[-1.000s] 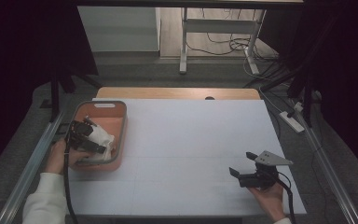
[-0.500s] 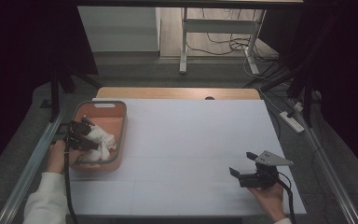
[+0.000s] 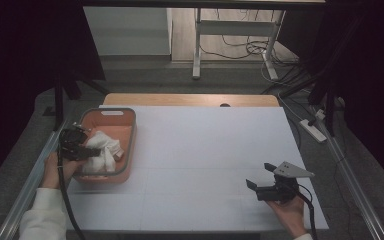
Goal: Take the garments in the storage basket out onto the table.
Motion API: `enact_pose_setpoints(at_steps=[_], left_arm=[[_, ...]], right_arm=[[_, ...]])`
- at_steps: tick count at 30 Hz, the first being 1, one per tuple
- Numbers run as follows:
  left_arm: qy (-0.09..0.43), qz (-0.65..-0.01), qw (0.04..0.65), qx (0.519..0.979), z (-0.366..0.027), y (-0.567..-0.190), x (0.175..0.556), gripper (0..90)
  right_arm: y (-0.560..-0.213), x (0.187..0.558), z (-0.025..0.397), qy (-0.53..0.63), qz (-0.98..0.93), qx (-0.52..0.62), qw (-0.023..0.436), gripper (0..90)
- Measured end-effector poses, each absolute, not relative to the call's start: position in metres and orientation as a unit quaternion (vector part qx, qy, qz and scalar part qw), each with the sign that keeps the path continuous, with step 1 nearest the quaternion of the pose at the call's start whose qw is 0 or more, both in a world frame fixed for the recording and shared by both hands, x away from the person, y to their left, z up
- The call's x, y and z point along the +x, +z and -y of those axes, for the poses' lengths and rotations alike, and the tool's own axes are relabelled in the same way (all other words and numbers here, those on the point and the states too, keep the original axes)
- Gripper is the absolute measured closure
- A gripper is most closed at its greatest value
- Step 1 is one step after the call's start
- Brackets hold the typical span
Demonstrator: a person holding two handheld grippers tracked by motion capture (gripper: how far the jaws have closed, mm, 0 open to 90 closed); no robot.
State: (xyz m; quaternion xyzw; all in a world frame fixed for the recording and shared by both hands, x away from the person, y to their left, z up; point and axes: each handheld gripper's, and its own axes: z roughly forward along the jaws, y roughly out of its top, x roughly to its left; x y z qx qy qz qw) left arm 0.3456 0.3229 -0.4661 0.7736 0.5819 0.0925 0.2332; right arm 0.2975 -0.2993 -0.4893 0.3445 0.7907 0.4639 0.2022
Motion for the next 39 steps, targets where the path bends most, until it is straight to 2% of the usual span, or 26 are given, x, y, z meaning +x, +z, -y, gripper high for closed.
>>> enact_pose_setpoints(at_steps=[5,25,39], left_arm=[[0.116,-0.583,0.272,0.757,-0.329,-0.458,0.339,80.5],[0.144,-0.559,0.351,0.737,-0.328,-0.436,0.327,80.7],[0.15,-0.556,0.422,0.7,-0.328,-0.423,0.32,80.7]], right_arm=[[-0.489,0.297,0.299,0.464,-0.79,0.345,0.203,6.4],[-0.489,0.297,0.3,0.465,-0.79,0.345,0.203,6.4],[-0.489,0.298,0.3,0.47,-0.787,0.347,0.201,6.4]])
